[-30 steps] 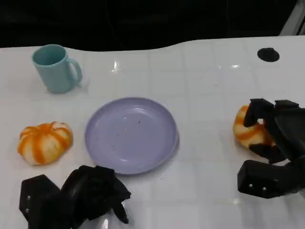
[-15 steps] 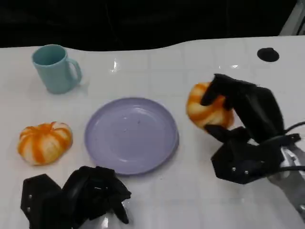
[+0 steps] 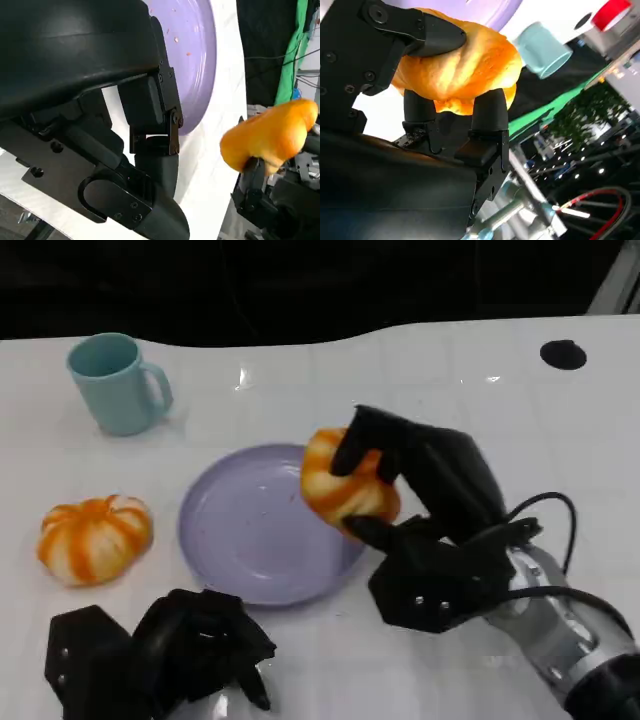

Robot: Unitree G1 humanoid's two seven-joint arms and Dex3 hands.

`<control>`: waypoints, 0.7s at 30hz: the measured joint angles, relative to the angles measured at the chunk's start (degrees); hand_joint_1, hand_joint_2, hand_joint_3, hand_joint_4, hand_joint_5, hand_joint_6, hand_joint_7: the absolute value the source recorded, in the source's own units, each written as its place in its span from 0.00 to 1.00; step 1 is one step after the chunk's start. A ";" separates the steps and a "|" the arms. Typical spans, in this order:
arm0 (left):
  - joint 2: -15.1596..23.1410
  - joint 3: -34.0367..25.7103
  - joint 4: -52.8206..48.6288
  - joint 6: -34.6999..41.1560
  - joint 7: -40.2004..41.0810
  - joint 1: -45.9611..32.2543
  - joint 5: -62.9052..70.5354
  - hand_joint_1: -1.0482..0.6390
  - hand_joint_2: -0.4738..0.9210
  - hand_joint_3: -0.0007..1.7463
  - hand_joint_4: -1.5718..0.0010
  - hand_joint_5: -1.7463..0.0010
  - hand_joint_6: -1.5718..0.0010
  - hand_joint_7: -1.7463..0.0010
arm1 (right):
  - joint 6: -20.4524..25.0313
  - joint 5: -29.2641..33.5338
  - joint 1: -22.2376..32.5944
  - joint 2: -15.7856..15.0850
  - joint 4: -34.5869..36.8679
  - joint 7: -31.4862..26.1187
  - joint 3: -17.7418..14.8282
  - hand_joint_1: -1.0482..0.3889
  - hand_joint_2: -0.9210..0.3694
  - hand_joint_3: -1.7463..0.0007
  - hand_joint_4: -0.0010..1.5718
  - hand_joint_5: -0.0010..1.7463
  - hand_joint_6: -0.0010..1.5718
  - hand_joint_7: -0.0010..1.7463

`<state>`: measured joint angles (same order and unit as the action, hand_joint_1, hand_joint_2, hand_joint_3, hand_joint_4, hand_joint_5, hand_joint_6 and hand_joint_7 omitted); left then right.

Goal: Grasp the bread from the table and place it into the plate.

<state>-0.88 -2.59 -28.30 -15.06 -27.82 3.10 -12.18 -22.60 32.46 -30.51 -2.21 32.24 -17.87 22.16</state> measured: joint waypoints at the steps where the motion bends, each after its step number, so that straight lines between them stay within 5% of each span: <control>1: 0.00 0.00 0.00 0.00 0.00 0.00 0.00 0.00 0.90 0.00 0.00 0.51 0.00 0.69 | -0.07 0.19 -0.27 0.21 0.27 0.00 0.12 0.66 0.53 0.13 0.63 1.00 0.48 0.98; 12: -0.11 0.48 1.25 -0.15 -0.03 -0.76 -0.05 0.00 0.89 0.00 0.00 0.52 0.00 0.70 | -2.34 0.98 -5.67 5.11 11.62 -2.47 2.12 0.65 0.51 0.18 0.58 1.00 0.47 0.99; 16: -0.08 0.60 1.96 -0.10 -0.01 -1.15 -0.03 0.00 0.89 0.00 0.00 0.51 0.00 0.70 | -2.12 1.29 -8.05 6.90 16.47 -2.62 2.43 0.68 0.43 0.28 0.52 1.00 0.53 0.66; 17: -0.09 0.65 2.06 -0.01 -0.01 -1.17 -0.02 0.00 0.89 0.00 0.00 0.51 0.00 0.70 | -1.98 0.97 -8.56 7.36 17.43 -2.14 2.38 0.68 0.38 0.40 0.49 0.80 0.53 0.45; 19: -0.09 0.73 2.09 0.15 -0.01 -1.20 -0.02 0.00 0.89 0.00 0.00 0.51 0.00 0.70 | -2.10 -0.06 -9.83 8.37 19.77 -1.55 1.96 0.66 0.29 0.57 0.38 0.66 0.50 0.18; 21: -0.09 0.85 2.09 0.19 -0.01 -1.22 0.01 0.00 0.89 0.00 0.00 0.51 0.00 0.70 | -2.20 -0.60 -10.80 9.07 21.94 -1.09 1.68 0.63 0.23 0.66 0.32 0.43 0.46 0.07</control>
<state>-0.97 -1.73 -26.21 -14.87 -27.83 1.87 -12.17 -24.79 31.85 -41.31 6.86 54.18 -18.96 23.84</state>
